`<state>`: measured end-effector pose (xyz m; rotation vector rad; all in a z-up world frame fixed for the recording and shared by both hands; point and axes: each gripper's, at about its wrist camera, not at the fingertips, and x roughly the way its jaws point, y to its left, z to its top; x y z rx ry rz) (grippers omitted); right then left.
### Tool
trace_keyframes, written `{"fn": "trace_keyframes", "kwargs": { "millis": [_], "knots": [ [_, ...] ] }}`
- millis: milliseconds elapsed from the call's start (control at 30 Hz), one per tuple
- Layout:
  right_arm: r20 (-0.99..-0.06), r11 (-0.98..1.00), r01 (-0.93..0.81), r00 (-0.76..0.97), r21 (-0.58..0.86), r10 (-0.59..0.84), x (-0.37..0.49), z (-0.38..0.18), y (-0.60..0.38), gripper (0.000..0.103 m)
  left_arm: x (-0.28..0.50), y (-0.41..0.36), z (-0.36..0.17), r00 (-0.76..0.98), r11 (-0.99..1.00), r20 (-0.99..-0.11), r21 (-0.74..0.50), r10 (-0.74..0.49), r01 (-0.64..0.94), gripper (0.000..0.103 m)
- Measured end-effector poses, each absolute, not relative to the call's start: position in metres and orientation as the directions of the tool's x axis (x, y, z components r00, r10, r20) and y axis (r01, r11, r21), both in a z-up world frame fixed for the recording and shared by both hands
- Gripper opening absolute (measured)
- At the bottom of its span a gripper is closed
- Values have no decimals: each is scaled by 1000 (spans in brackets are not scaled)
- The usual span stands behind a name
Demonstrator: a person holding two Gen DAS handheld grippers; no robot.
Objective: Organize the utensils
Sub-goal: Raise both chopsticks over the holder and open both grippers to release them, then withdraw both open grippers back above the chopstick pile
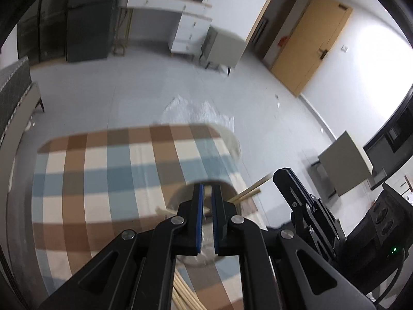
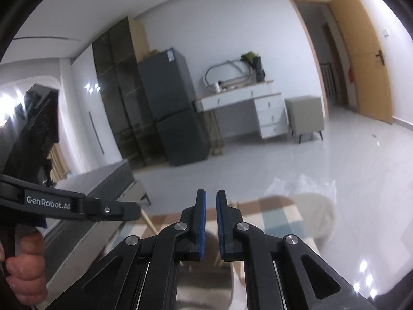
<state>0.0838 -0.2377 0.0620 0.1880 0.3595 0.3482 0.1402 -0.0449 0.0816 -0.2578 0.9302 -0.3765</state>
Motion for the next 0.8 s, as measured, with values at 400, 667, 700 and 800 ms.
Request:
{"fn": "trace_keyframes", "kwargs": {
  "millis": [400, 667, 700, 800],
  "knots": [
    [-294, 915, -301, 879, 270, 376, 31, 76, -274, 47, 86, -30, 114, 601, 925, -713, -358, -360, 129, 41],
    [-242, 911, -351, 885, 217, 398, -9, 93, -268, 68, 36, -34, 140, 683, 950, -672, -292, -285, 109, 63],
    [-236, 911, -354, 886, 211, 399, -14, 94, -267, 72, 32, -33, 142, 688, 948, -667, -298, -288, 109, 64],
    [-207, 921, -345, 902, 183, 379, -31, 94, -263, 90, 13, -29, 150, 705, 945, -647, -312, -290, 102, 67]
  ]
}}
